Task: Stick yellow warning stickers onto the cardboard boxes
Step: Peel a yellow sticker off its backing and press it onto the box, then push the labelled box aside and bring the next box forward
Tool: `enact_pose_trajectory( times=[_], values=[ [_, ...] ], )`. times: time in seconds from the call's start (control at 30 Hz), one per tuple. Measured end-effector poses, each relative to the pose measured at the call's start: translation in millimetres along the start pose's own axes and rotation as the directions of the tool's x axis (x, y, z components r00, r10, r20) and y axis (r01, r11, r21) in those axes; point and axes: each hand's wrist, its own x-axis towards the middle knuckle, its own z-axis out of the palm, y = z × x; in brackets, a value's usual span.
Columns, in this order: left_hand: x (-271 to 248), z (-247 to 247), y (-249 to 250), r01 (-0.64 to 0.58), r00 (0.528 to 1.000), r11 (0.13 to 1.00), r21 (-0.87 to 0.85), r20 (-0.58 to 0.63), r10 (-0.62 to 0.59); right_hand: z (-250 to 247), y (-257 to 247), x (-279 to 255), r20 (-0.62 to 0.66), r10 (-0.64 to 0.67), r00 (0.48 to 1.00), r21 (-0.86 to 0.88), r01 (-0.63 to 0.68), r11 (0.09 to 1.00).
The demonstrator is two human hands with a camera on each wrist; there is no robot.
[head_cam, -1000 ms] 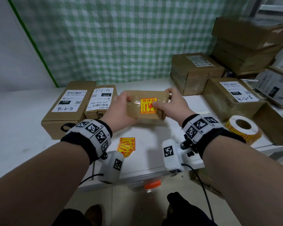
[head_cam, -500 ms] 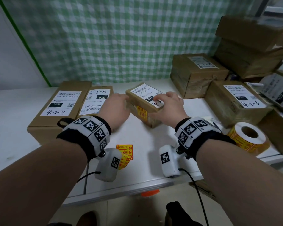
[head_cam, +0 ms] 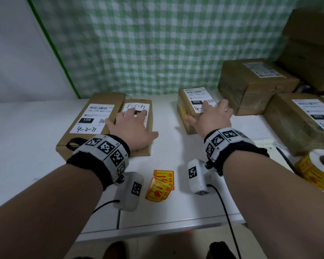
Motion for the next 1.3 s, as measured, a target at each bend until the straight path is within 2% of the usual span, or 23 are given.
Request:
enact_pose_trajectory(
  times=[0.1,0.2,0.33,0.37,0.43,0.5,0.57,0.63,0.73,0.8,0.87,0.93,1.13,1.3],
  values=[
    [-2,-2,-1,-0.02,1.0,0.999,0.038,0.019,0.019,0,-3,0,0.022,0.009,1.0,-0.012,-0.009,1.0],
    [-7,-4,-2,-0.071,0.996,0.997,-0.011,0.047,0.071,-8,-4,-4,0.081,0.017,0.997,-0.036,-0.014,0.999],
    [-17,-3,2,-0.112,0.989,0.991,-0.069,0.086,0.118,-15,-7,-25,-0.072,-0.051,0.996,0.101,0.058,0.993],
    [-20,-3,3,-0.118,0.987,0.99,-0.071,0.1,0.125,-15,-10,-31,-0.052,-0.087,0.995,0.137,0.093,0.986],
    [-27,-2,6,-0.131,0.982,0.989,-0.063,0.126,0.138,-11,-17,-44,0.086,-0.173,0.981,0.188,0.155,0.97],
    [-35,-1,6,-0.141,0.979,0.988,-0.056,0.142,0.147,-7,-20,-59,0.194,-0.179,0.965,0.295,0.116,0.948],
    [-41,0,4,-0.159,0.974,0.985,-0.062,0.153,0.167,-6,-18,-72,0.221,-0.158,0.963,0.351,0.073,0.934],
    [-48,0,1,-0.188,0.967,0.979,-0.076,0.161,0.198,-3,-16,-85,0.306,-0.203,0.93,0.292,0.111,0.95],
    [-59,1,-3,-0.226,0.959,0.97,-0.091,0.152,0.237,3,-11,-106,0.457,-0.281,0.844,0.28,0.164,0.946],
    [-65,2,-5,-0.23,0.962,0.968,-0.097,0.13,0.242,8,-9,-117,0.523,-0.325,0.788,0.267,0.21,0.94],
    [-71,3,-7,-0.221,0.967,0.969,-0.112,0.105,0.232,13,-7,-127,0.56,-0.336,0.757,0.163,0.297,0.941],
    [-76,3,-9,-0.205,0.972,0.968,-0.145,0.085,0.219,16,-6,-133,0.548,-0.343,0.763,0.122,0.333,0.935],
    [-91,4,-16,-0.14,0.987,0.959,-0.248,0.037,0.154,16,1,-140,0.481,-0.337,0.809,0.205,0.27,0.941],
    [-99,9,-24,-0.071,0.99,0.948,-0.309,0.098,0.106,13,10,-146,0.436,-0.369,0.821,0.238,0.29,0.927]
  ],
)
